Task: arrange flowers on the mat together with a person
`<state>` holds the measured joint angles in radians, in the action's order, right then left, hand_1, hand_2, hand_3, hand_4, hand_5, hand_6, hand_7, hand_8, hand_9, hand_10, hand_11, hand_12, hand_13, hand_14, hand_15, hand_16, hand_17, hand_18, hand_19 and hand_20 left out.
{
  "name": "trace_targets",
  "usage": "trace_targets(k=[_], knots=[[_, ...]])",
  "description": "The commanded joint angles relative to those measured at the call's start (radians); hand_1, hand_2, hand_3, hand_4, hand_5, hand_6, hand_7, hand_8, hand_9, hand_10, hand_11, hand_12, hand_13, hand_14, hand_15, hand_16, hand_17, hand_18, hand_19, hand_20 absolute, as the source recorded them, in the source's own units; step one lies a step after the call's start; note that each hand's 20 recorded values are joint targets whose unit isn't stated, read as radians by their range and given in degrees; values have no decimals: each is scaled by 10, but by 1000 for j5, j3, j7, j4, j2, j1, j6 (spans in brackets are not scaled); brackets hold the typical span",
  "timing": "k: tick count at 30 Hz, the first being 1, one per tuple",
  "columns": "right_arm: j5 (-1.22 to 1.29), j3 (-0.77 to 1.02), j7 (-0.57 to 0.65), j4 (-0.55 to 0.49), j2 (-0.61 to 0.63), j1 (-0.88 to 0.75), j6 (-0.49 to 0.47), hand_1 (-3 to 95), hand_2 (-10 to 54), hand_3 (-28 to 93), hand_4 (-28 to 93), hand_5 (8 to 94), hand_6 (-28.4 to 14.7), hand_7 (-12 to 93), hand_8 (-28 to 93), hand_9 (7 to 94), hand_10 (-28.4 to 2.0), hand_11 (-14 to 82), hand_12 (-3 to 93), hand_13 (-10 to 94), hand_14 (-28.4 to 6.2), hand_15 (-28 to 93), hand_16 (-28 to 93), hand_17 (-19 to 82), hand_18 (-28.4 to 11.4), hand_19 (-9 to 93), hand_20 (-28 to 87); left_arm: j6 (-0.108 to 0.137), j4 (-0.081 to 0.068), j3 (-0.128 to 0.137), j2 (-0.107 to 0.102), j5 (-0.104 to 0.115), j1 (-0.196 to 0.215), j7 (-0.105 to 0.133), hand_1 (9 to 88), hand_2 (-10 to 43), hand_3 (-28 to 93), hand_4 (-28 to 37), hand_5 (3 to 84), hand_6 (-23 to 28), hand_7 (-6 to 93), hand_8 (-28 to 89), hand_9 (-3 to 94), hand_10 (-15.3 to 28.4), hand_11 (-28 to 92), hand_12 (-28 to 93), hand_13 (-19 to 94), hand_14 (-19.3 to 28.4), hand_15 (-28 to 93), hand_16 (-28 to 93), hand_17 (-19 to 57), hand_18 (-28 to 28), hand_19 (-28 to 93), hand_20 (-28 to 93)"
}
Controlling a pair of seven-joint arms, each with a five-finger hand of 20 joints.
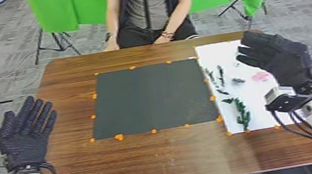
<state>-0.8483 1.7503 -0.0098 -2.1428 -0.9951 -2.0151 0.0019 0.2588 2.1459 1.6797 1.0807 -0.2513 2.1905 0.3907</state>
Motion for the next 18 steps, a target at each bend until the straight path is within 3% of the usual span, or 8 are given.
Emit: trace_targets(k=[1, 18], knots=[[-12, 2, 3, -8, -11, -9, -9, 174, 115, 792, -256, 471, -19, 137, -116, 434, -104, 49, 90, 333, -120, 116, 69, 140, -147, 240, 105, 7, 6, -4, 10, 33, 11, -5, 251, 170, 725, -283, 488, 83, 92, -98, 426, 135, 162, 49, 319, 142, 261, -78, -41, 145, 388, 58], [-13, 7, 17, -15, -19, -27, -6, 194, 114, 783, -262, 476, -17, 144, -121, 441, -101, 51, 93, 341, -119, 120, 74, 142, -147, 246, 108, 18, 11, -2, 9, 59, 24, 2, 253, 167, 732, -283, 494, 85, 99, -99, 432, 136, 166, 49, 326, 145, 269, -79, -43, 147, 394, 58]])
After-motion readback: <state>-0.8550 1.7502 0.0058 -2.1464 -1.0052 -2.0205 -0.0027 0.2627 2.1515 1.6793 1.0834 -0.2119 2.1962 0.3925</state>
